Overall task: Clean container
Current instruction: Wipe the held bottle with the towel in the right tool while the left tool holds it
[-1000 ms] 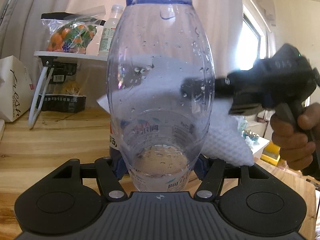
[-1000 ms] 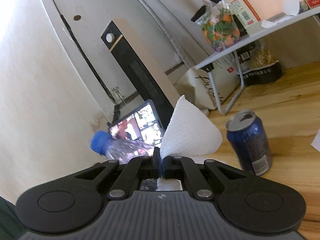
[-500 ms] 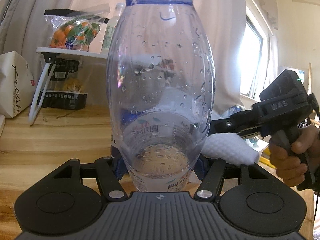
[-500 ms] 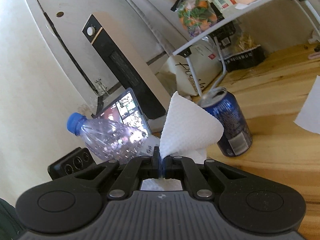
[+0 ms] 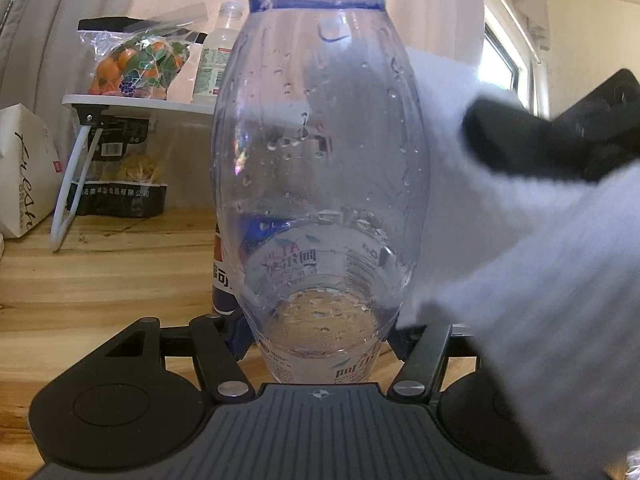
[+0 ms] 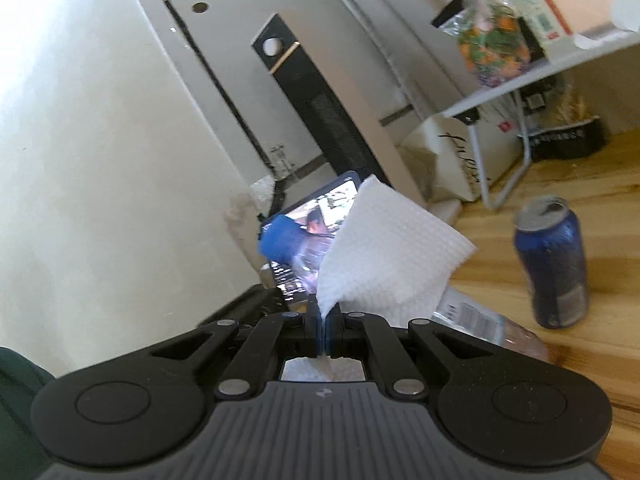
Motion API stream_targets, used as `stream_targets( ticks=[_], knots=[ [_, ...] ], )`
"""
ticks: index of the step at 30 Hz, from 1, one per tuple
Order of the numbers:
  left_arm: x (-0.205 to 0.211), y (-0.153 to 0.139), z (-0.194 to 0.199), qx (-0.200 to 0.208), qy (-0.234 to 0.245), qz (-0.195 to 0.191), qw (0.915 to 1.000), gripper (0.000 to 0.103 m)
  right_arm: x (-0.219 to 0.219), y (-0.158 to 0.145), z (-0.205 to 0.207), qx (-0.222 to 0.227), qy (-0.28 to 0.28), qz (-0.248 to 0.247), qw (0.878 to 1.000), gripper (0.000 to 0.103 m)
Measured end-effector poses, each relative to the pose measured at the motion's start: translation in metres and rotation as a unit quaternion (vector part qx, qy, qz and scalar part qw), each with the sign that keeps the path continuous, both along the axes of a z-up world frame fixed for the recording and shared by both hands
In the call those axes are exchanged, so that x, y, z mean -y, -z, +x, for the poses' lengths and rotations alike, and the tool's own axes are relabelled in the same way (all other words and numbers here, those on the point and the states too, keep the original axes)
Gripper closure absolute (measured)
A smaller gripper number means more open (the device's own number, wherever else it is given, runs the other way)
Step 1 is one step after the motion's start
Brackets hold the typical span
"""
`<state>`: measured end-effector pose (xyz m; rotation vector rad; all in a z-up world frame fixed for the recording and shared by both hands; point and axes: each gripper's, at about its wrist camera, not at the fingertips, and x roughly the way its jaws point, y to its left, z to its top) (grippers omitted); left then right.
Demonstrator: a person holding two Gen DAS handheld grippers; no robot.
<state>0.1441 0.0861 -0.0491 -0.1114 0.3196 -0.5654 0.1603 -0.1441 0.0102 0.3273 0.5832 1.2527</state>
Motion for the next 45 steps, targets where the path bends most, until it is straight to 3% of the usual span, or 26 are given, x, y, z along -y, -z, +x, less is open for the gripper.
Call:
stream_targets(
  ticks=[8, 14, 28, 37, 45],
  knots=[
    [0.001, 0.000, -0.001, -0.002, 0.005, 0.000, 1.0000, 0.038, -0.008, -0.013, 0.001, 0.019, -0.006, 0.026, 0.999, 0.098],
    [-0.001, -0.001, 0.000, 0.001, -0.002, -0.002, 1.0000, 0.038, 0.003, -0.015, 0.017, 0.013, 0.020, 0.040, 0.999, 0.098],
    [0.003, -0.001, 0.008, -0.012, -0.025, 0.031, 0.9991, 0.038, 0.030, 0.023, 0.037, -0.017, 0.073, -0.022, 0.997, 0.098],
    [0.005, -0.001, 0.006, -0.008, -0.019, 0.040, 0.9990, 0.038, 0.041, 0.045, 0.039, -0.041, 0.093, -0.028, 0.994, 0.098],
    [0.006, -0.001, 0.007, -0.012, -0.014, 0.041, 0.9990, 0.038, 0.046, 0.044, 0.039, -0.039, 0.104, -0.033, 0.993, 0.098]
  ],
)
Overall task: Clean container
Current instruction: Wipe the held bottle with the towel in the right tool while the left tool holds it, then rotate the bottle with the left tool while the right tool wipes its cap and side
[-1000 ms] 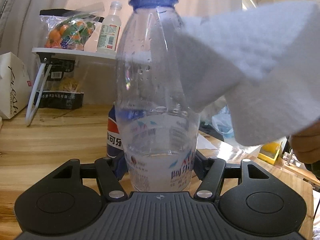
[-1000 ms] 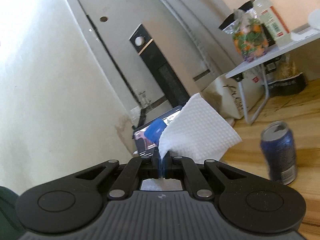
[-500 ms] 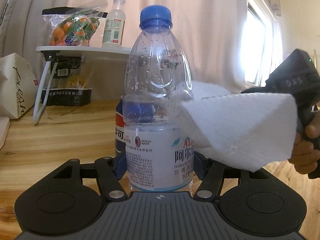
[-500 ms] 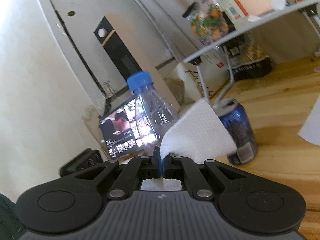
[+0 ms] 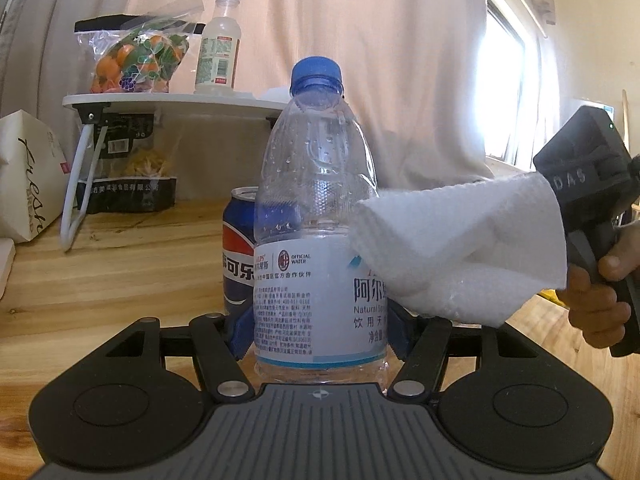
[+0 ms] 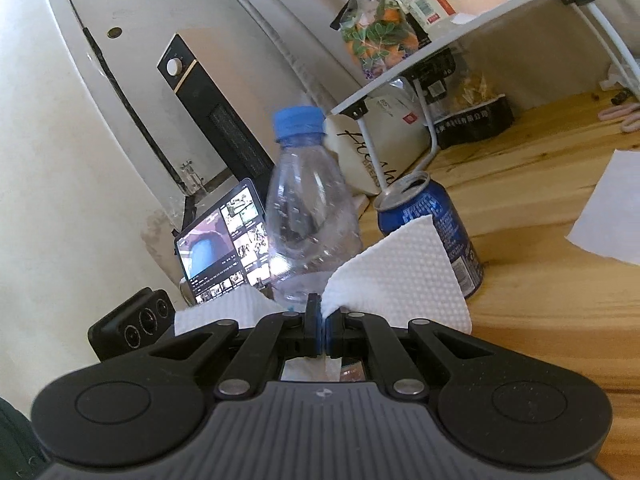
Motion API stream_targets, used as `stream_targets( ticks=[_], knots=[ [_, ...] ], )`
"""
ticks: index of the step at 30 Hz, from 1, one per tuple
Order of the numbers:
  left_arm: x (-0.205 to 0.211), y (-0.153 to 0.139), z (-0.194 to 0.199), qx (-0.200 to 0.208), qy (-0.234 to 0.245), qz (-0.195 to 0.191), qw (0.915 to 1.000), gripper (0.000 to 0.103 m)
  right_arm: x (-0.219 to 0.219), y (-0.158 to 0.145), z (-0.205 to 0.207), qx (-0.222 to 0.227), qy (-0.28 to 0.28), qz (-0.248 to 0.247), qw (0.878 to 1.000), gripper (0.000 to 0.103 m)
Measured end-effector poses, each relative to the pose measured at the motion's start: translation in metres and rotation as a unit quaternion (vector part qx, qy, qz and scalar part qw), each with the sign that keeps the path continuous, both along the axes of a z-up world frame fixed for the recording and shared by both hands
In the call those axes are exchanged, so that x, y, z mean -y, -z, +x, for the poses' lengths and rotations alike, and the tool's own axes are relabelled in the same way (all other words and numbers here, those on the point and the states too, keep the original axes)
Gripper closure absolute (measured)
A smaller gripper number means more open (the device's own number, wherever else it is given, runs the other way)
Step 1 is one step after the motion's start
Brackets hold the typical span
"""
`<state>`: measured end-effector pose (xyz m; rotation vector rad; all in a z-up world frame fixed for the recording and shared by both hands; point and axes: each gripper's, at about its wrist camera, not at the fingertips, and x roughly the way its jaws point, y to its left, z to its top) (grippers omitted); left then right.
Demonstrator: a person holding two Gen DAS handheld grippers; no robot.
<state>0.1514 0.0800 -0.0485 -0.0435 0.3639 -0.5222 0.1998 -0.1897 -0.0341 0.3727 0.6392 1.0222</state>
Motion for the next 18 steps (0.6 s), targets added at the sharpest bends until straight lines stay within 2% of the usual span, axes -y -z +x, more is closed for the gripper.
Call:
stream_targets(
  ticks=[5, 10, 14, 16, 18],
  knots=[
    [0.001, 0.000, 0.000, 0.001, 0.004, 0.002, 1.0000, 0.038, -0.001, -0.019, 0.001, 0.024, 0.004, 0.012, 1.000, 0.098],
    [0.003, 0.000, -0.001, 0.002, 0.012, 0.005, 0.9999, 0.038, -0.003, -0.052, -0.004, 0.079, 0.007, 0.008, 0.997, 0.098],
    [0.011, 0.000, -0.002, -0.005, 0.040, 0.032, 0.9987, 0.038, -0.005, -0.079, -0.014, 0.141, 0.015, -0.046, 0.989, 0.098],
    [0.021, 0.000, -0.001, -0.010, 0.049, 0.066, 0.9966, 0.038, -0.004, -0.090, -0.021, 0.166, 0.022, -0.088, 0.982, 0.098],
    [0.028, -0.002, 0.002, -0.023, 0.059, 0.076, 0.9951, 0.038, -0.002, -0.098, -0.029, 0.190, 0.028, -0.127, 0.973, 0.098]
  ],
)
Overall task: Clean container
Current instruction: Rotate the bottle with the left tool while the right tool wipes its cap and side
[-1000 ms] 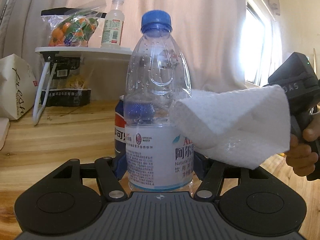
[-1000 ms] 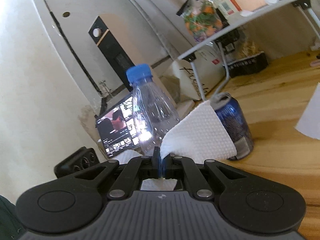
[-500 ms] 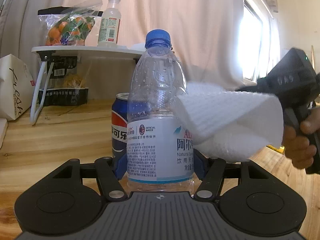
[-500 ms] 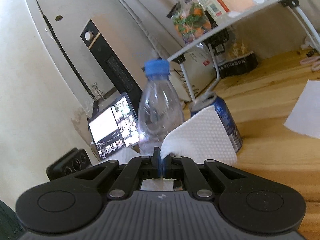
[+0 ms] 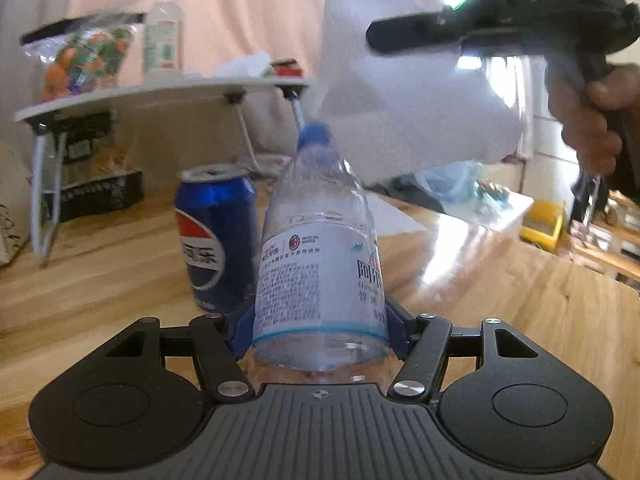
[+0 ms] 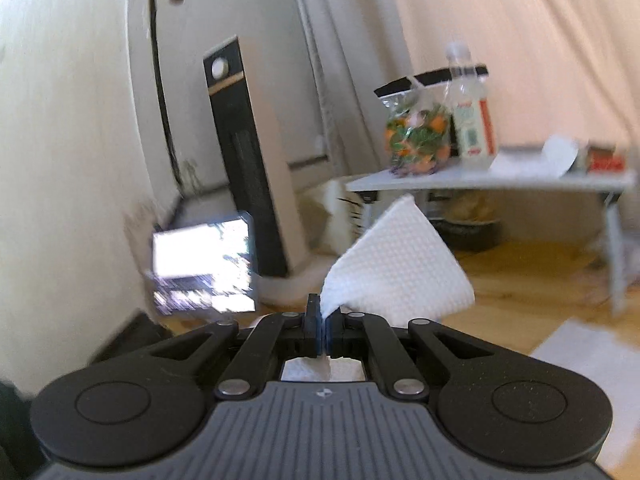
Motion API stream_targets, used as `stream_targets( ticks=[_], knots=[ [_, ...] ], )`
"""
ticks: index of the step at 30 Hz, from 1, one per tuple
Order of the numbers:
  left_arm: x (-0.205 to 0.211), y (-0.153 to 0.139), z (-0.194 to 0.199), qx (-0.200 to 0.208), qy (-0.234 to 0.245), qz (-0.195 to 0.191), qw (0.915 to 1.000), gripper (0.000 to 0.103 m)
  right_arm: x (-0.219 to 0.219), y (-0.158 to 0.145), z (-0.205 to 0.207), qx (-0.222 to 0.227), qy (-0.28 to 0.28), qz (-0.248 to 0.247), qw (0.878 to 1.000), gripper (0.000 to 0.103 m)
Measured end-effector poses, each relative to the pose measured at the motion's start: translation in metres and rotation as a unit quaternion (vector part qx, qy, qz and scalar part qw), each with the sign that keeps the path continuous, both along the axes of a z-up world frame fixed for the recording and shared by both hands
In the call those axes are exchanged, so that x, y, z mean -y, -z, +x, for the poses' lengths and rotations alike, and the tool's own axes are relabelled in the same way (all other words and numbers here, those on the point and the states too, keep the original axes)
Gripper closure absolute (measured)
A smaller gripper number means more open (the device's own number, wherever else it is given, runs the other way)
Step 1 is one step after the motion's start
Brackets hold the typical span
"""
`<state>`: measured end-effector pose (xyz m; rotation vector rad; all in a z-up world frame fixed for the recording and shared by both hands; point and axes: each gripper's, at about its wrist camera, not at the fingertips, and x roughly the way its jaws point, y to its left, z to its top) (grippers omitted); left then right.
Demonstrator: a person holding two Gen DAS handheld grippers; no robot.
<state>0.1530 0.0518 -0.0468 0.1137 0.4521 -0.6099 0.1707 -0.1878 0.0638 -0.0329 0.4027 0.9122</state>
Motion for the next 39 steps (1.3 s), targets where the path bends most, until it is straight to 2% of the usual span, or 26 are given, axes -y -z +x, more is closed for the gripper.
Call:
stream_targets(
  ticks=[3, 7, 10, 16, 19, 25, 34, 36, 38, 39],
  knots=[
    [0.011, -0.001, 0.002, -0.003, -0.005, 0.038, 0.9993, 0.038, 0.004, -0.006, -0.009, 0.020, 0.014, -0.047, 0.999, 0.098],
    [0.015, -0.001, -0.002, -0.006, -0.007, 0.050, 0.9987, 0.038, 0.007, -0.008, -0.019, 0.041, 0.025, -0.090, 0.995, 0.098],
    [0.017, -0.004, -0.009, -0.003, -0.011, 0.050, 0.9987, 0.038, -0.003, -0.003, -0.027, 0.040, 0.005, -0.108, 0.993, 0.098],
    [0.024, -0.016, -0.029, 0.027, -0.019, 0.025, 0.9991, 0.038, -0.027, 0.010, -0.037, 0.022, -0.048, -0.098, 0.994, 0.098],
    [0.028, -0.023, -0.038, 0.033, -0.018, 0.017, 0.9992, 0.038, -0.042, 0.015, -0.049, 0.058, -0.045, -0.148, 0.986, 0.098],
    [0.035, -0.033, -0.044, 0.048, -0.011, 0.019, 0.9986, 0.038, -0.058, 0.023, -0.078, 0.185, -0.011, -0.265, 0.946, 0.098],
    [0.040, -0.039, -0.055, 0.061, -0.005, 0.016, 0.9980, 0.038, -0.049, 0.015, -0.078, 0.278, 0.050, -0.357, 0.890, 0.098],
    [0.041, -0.038, -0.055, 0.062, -0.007, 0.018, 0.9979, 0.038, -0.047, 0.012, -0.079, 0.313, 0.073, -0.374, 0.870, 0.098],
    [0.041, -0.037, -0.054, 0.060, -0.009, 0.014, 0.9980, 0.038, -0.047, 0.009, -0.082, 0.355, 0.095, -0.393, 0.843, 0.098],
    [0.041, -0.037, -0.054, 0.060, -0.010, 0.012, 0.9981, 0.038, -0.047, 0.007, -0.083, 0.367, 0.100, -0.399, 0.835, 0.098]
  ],
)
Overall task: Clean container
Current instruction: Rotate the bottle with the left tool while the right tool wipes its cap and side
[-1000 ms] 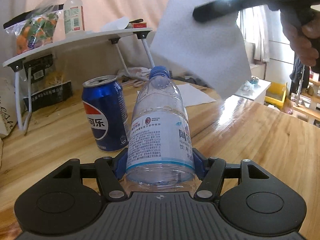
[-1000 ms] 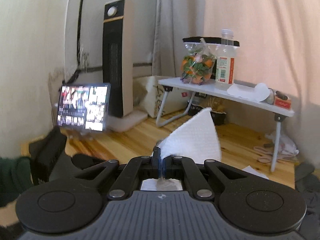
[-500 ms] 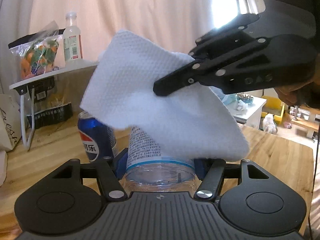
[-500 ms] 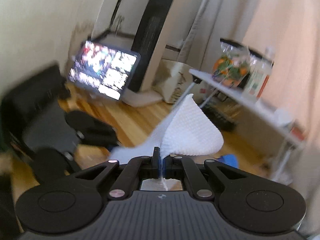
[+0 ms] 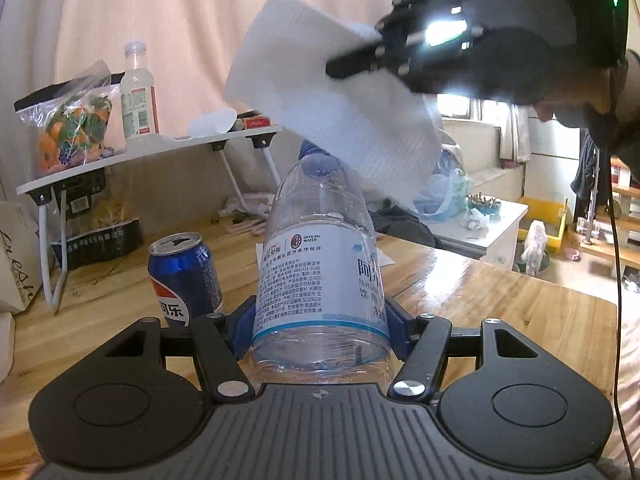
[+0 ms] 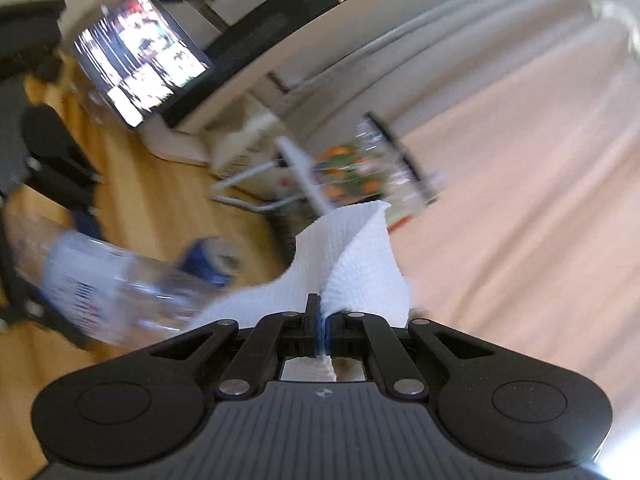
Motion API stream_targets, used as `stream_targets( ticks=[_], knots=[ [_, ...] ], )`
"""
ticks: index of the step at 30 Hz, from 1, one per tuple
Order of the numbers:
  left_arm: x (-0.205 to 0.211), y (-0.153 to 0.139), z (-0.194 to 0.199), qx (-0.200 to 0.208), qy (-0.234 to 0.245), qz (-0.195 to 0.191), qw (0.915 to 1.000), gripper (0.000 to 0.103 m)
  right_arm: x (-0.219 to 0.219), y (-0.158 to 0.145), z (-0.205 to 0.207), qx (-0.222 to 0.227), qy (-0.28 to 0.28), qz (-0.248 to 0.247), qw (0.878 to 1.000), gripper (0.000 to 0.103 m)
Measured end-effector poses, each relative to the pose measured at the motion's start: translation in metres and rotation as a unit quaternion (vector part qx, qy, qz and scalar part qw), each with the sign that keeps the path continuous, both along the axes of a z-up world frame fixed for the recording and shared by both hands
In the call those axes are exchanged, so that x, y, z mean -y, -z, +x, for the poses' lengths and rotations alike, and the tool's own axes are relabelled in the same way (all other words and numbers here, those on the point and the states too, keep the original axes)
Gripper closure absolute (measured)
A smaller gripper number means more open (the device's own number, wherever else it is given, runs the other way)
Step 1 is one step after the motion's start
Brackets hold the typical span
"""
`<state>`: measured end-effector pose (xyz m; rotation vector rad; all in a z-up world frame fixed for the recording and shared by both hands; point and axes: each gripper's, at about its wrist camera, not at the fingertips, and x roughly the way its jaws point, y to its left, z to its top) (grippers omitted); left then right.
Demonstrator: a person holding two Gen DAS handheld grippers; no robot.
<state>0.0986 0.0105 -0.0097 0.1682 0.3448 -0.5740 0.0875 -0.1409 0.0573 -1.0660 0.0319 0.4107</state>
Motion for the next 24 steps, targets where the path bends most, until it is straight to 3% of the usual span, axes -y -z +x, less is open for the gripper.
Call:
stream_targets(
  ticks=[6, 10, 14, 19, 21, 24],
  knots=[
    [0.000, -0.003, -0.002, 0.010, -0.001, -0.012, 0.9999, 0.038, -0.009, 0.008, -0.010, -0.065, -0.038, -0.008, 0.997, 0.098],
    [-0.002, -0.006, -0.001, 0.014, -0.007, -0.018, 0.9997, 0.038, -0.013, 0.009, -0.013, -0.150, -0.069, 0.039, 0.986, 0.098],
    [-0.004, -0.006, -0.001, 0.022, -0.008, -0.022, 0.9995, 0.038, -0.010, 0.003, -0.015, -0.225, -0.095, 0.092, 0.965, 0.098],
    [-0.009, -0.005, 0.000, 0.024, -0.018, -0.033, 0.9990, 0.038, -0.002, -0.003, -0.013, -0.314, -0.116, 0.154, 0.930, 0.098],
    [-0.011, -0.004, 0.002, 0.024, -0.023, -0.035, 0.9988, 0.038, 0.008, -0.006, -0.012, -0.336, -0.119, 0.191, 0.915, 0.098],
    [-0.016, -0.002, 0.001, 0.026, -0.028, -0.041, 0.9984, 0.038, 0.034, -0.017, -0.006, -0.334, -0.109, 0.262, 0.899, 0.098]
  ],
)
